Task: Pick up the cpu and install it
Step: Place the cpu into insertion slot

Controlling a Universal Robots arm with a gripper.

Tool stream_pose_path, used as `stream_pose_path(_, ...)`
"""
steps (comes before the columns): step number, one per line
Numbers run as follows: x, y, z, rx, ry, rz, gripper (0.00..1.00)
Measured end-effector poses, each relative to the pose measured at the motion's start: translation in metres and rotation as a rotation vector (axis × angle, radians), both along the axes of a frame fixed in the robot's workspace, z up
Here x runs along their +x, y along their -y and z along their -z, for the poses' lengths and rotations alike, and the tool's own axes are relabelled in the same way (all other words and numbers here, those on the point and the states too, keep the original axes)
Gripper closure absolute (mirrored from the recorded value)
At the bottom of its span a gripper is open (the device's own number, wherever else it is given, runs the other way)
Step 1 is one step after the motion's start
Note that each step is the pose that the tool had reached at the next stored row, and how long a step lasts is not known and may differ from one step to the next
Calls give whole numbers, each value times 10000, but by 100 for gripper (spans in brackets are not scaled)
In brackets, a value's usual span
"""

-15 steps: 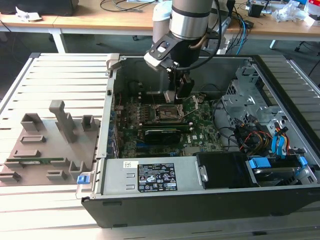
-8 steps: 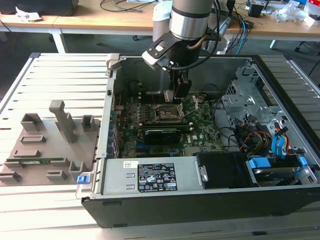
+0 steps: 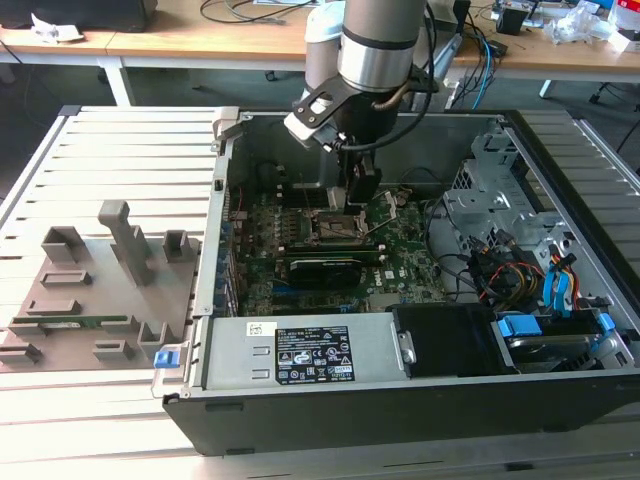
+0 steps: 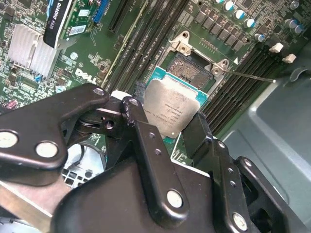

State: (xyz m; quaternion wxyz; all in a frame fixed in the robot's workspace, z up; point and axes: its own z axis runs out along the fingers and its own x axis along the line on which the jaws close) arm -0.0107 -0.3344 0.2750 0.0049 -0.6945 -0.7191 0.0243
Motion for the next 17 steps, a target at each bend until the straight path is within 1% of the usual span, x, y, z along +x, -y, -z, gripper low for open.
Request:
stream_pose_path(4, 0, 0, 38, 0, 0, 0, 45)
stream_pose_path(6, 0, 0, 84, -1, 0, 1, 45)
stream_pose_path(8, 0, -6, 143, 0, 0, 4, 45)
stream_pose_path(9, 0, -36, 185, -2, -1, 3, 45)
stream_pose_path(10, -1, -77, 216, 18, 1, -21, 45)
stream_pose_path(11, -2, -133, 255, -8, -1, -25, 45)
stream_pose_path(12, -1, -202, 282, -117, 0, -27, 45)
stream_pose_path(13, -3, -239, 291, -278, -1, -26, 45)
stream_pose_path(14, -4, -256, 301, -442, 0, -25, 45)
stream_pose_path(17, -4, -258, 338, -456, -1, -26, 45)
